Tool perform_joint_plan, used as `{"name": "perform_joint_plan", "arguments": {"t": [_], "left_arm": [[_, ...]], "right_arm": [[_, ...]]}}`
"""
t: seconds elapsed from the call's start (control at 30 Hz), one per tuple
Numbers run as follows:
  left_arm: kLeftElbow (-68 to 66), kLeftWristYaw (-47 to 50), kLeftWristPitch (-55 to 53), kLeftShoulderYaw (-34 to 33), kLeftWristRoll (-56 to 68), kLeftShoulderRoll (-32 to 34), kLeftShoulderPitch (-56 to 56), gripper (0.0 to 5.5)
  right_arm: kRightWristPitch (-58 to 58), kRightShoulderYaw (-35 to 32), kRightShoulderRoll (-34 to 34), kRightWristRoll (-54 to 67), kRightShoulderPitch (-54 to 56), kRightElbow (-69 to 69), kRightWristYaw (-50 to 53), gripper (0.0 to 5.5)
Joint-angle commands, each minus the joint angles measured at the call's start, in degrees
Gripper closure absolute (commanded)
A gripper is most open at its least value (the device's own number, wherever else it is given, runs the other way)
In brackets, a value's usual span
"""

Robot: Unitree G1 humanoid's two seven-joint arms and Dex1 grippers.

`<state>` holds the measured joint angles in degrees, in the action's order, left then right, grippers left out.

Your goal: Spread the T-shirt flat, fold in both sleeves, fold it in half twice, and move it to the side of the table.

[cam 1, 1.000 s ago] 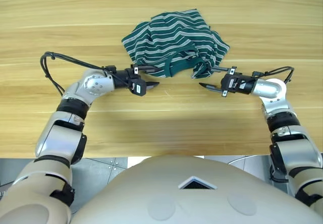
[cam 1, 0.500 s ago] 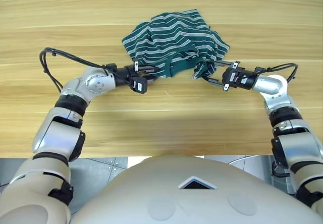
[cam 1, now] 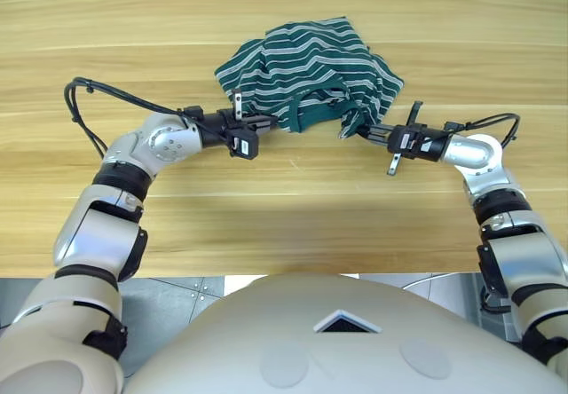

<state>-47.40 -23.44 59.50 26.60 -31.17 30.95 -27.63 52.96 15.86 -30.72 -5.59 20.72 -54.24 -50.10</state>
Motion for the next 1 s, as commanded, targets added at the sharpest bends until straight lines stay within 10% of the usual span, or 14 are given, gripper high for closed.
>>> {"name": "perform_joint_plan", "arguments": {"t": [0.03,1.0], "left_arm": [[-2.13,0.06,-1.85,1.57,-2.06,0.25,0.31,5.50],[16.77,-28.31,-1.71,-11.95,56.41,2.97,0.09,5.50]], "right_arm": [[-0.74,0.63,0.09,-0.98,-0.64,-0.93,-1.03,5.47],[-8.88,-18.20,-6.39,30.96,-1.64,22.08,-18.91,5.47]]}}
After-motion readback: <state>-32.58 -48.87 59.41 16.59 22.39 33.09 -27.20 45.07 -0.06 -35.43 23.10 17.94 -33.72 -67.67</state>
